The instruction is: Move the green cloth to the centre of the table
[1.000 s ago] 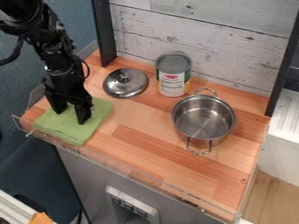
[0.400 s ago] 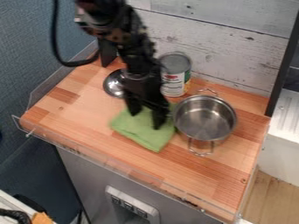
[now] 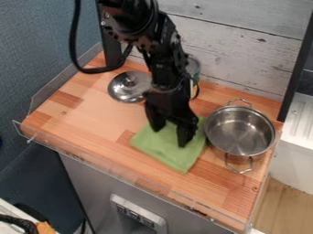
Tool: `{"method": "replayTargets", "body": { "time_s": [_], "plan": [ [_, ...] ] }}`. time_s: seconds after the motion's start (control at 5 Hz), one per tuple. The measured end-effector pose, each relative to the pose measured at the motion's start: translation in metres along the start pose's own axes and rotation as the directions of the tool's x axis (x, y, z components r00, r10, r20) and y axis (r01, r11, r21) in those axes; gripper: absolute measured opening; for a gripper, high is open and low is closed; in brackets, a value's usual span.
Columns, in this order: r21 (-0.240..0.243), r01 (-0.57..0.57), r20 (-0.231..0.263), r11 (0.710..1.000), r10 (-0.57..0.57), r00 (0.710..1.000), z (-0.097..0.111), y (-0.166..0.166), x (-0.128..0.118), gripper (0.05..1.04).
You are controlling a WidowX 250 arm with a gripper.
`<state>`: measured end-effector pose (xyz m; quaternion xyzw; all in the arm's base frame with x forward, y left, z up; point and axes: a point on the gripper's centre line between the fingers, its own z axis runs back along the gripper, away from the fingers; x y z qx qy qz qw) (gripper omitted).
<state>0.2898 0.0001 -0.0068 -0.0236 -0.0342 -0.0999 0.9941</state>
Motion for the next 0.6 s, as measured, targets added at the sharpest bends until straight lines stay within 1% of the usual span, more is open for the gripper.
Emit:
{"method": "replayTargets", "body": {
  "time_s": [0.2, 0.4, 0.6],
  "plan": [
    [0.008, -0.052, -0.030, 0.999, 0.052, 0.998, 0.012, -0.004, -0.019, 1.000],
    [0.027, -0.076, -0.004, 0.997, 0.077, 0.997, 0.040, -0.003, -0.021, 1.000],
    [0.029, -0.065, 0.031, 0.997, 0.064, 0.997, 0.061, -0.005, -0.018, 1.000]
  ]
}}
